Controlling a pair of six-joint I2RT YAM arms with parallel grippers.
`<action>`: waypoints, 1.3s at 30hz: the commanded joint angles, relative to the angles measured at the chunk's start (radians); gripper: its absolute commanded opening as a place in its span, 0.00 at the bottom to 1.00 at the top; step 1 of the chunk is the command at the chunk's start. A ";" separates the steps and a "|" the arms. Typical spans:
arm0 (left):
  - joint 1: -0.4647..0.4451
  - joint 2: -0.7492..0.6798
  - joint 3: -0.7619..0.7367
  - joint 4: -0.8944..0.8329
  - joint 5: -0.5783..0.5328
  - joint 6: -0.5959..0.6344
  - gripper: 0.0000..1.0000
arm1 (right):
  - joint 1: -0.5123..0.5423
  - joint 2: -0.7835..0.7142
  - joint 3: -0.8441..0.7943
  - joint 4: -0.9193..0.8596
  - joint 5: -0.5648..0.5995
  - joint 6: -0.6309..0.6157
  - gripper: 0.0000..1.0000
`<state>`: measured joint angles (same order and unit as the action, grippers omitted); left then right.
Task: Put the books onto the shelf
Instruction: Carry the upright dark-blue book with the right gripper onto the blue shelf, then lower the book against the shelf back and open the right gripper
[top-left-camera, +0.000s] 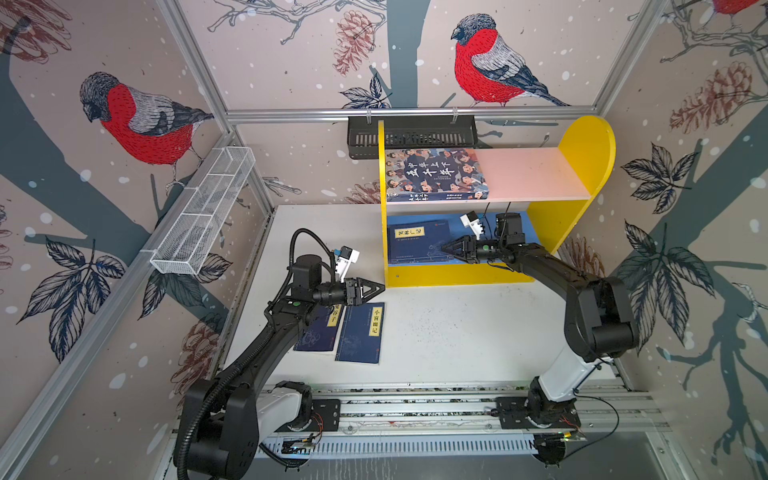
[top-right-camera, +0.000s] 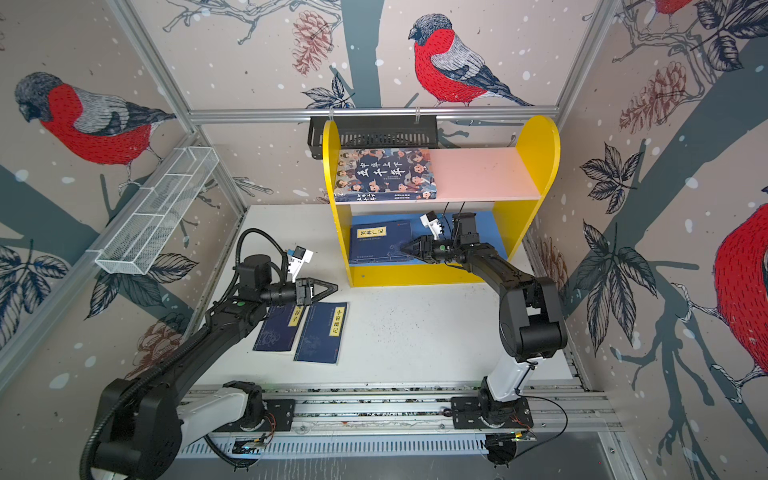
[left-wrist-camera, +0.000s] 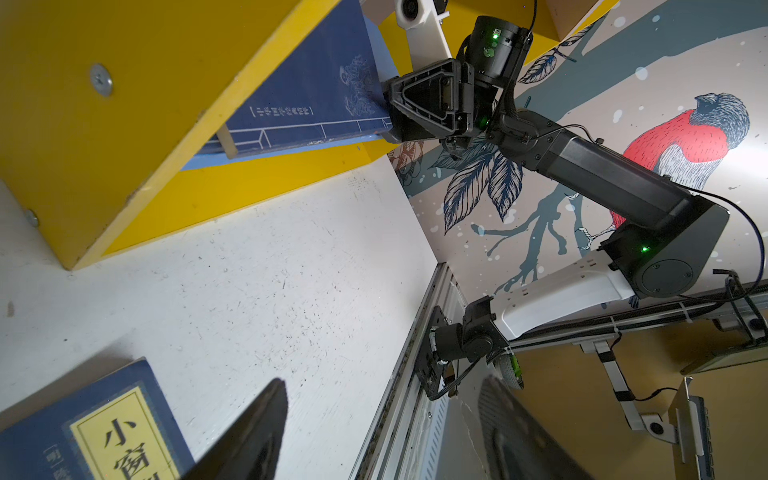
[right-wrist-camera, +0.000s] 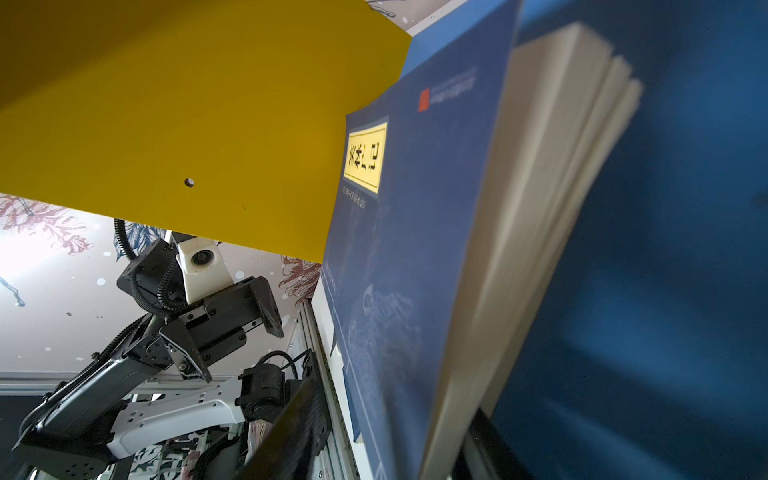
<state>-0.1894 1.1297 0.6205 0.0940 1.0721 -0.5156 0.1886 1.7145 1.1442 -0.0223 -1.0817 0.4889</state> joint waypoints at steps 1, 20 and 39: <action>0.002 -0.005 0.003 0.014 -0.005 0.031 0.73 | 0.002 -0.017 0.014 -0.047 0.118 -0.038 0.59; -0.005 0.005 0.161 -0.296 -0.284 0.408 0.72 | 0.048 -0.123 0.013 -0.124 0.448 -0.069 0.68; -0.023 0.015 0.107 -0.250 -0.431 0.515 0.72 | 0.126 -0.141 0.020 -0.159 0.506 -0.071 0.65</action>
<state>-0.2081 1.1412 0.7280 -0.1837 0.6502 -0.0288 0.3092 1.5845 1.1542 -0.1795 -0.6003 0.4377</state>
